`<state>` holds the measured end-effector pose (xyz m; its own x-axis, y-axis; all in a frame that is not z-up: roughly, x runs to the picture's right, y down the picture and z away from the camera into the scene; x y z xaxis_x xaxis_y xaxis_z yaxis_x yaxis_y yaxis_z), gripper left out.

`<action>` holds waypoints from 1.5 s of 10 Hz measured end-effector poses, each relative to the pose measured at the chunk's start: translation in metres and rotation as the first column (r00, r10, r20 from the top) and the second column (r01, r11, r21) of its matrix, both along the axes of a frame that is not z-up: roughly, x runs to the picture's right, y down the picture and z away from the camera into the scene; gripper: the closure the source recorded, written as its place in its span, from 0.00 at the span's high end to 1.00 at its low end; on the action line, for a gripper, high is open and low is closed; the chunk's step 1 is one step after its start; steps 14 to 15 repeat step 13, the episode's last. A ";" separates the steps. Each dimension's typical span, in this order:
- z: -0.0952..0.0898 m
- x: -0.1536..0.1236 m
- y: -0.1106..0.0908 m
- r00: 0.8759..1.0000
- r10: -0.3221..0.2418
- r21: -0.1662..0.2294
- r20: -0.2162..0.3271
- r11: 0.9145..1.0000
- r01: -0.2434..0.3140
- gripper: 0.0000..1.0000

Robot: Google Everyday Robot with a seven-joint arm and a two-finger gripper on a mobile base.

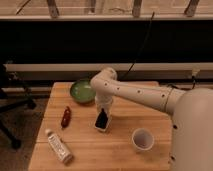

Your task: Place the eraser on the white sponge

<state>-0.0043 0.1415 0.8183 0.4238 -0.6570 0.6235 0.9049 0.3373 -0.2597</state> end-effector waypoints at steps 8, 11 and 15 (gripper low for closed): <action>-0.003 0.004 0.002 1.000 0.018 0.012 0.015 1.000 -0.018 0.80; -0.001 0.005 -0.005 1.000 0.027 0.020 0.016 0.999 -0.027 0.80; 0.003 0.004 -0.010 1.000 0.020 0.021 0.019 1.000 -0.020 0.69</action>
